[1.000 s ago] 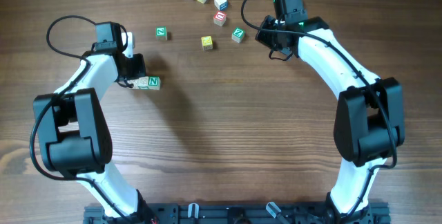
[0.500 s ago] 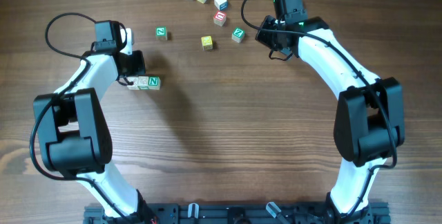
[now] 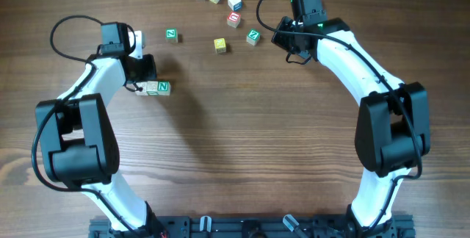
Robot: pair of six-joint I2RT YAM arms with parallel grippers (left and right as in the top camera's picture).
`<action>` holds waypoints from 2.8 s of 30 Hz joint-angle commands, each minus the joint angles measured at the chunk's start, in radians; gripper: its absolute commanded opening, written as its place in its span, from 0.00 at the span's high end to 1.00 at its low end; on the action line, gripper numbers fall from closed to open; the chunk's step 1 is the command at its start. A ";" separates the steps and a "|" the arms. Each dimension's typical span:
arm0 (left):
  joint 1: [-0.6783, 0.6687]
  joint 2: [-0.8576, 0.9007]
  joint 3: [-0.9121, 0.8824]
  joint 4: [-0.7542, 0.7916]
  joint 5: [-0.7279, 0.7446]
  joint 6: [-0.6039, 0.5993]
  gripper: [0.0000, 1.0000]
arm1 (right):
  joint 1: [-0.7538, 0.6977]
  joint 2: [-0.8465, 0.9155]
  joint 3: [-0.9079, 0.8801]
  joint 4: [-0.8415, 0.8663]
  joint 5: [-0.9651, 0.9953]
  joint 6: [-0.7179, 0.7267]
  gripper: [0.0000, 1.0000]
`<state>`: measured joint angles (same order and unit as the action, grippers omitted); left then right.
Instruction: Form a horizontal line
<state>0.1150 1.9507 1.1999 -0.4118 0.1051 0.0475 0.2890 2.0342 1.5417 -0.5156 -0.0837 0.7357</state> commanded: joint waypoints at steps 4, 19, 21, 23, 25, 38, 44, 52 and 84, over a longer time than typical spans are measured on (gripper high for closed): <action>0.008 0.012 0.018 -0.026 0.021 -0.002 0.96 | 0.005 -0.011 0.000 -0.001 0.025 -0.014 0.96; 0.008 0.012 0.018 -0.035 0.016 -0.001 0.96 | 0.005 -0.010 0.000 -0.002 0.029 -0.015 0.96; 0.008 0.012 0.018 -0.035 0.016 -0.002 0.96 | 0.005 -0.010 0.000 -0.002 0.029 -0.015 0.96; 0.008 0.012 0.018 -0.035 0.016 -0.002 0.96 | 0.005 -0.010 0.000 -0.003 0.032 -0.015 0.96; 0.008 0.012 0.018 -0.035 0.016 -0.002 0.96 | 0.005 -0.010 0.000 -0.003 0.032 -0.014 0.96; 0.008 0.012 0.018 -0.045 -0.006 0.002 0.96 | 0.005 -0.010 0.000 -0.004 0.032 -0.014 0.96; 0.008 0.012 0.018 -0.045 -0.006 0.006 0.96 | 0.005 -0.010 0.000 -0.005 0.032 -0.014 0.96; 0.008 0.012 0.018 -0.052 -0.006 0.024 0.96 | 0.005 -0.010 0.000 -0.004 0.032 -0.014 0.96; -0.085 0.011 0.113 -0.108 0.355 0.001 0.96 | 0.005 -0.009 0.000 -0.003 0.032 -0.011 0.96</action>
<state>0.0460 1.9507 1.2934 -0.5026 0.3889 0.0471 0.2890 2.0342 1.5417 -0.5182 -0.0765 0.7330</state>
